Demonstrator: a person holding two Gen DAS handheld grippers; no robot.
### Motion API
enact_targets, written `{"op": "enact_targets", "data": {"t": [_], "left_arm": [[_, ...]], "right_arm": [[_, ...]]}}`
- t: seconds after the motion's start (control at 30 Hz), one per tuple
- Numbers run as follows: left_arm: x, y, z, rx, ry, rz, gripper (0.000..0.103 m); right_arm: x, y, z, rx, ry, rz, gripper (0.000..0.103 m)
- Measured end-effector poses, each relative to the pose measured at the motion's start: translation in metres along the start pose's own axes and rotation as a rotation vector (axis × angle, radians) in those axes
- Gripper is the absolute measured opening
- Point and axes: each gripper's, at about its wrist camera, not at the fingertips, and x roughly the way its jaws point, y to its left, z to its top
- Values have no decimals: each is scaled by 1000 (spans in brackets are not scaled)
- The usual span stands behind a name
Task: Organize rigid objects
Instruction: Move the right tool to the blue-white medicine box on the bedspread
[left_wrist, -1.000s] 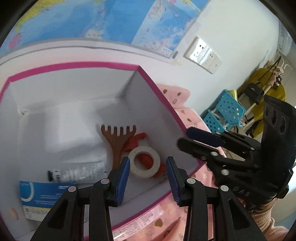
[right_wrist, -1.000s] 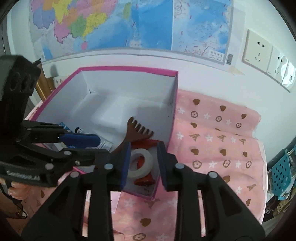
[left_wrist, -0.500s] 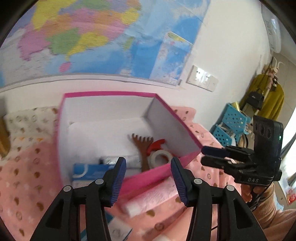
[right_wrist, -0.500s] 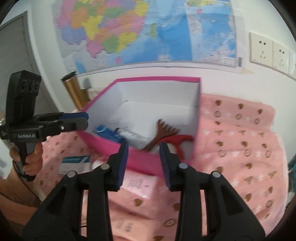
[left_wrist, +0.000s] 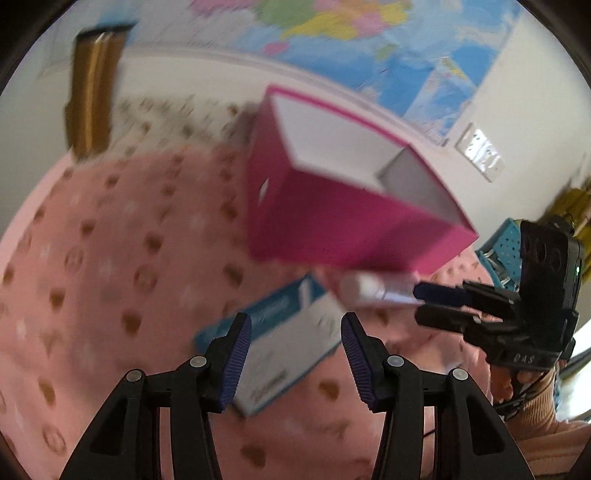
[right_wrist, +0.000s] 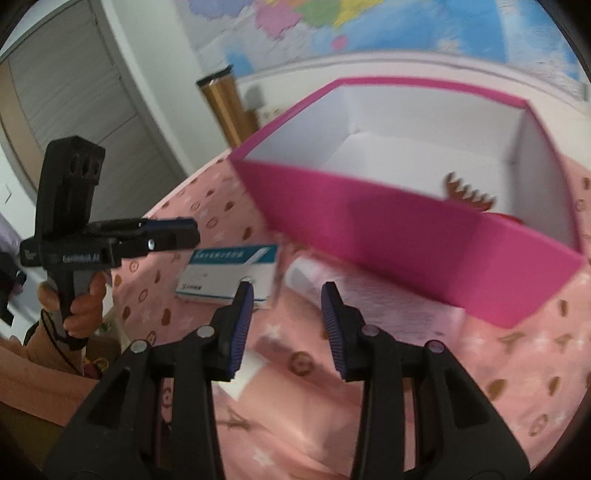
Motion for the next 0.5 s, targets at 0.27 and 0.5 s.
{"op": "enact_targets", "data": {"t": [0.27, 0.5], "left_arm": [[-3, 12, -23, -22, 48, 5, 51], [3, 17, -31, -35, 88, -24, 54]], "right_arm": [[51, 17, 6, -15, 89, 28, 40], [74, 16, 10, 15, 126, 7, 41]]}}
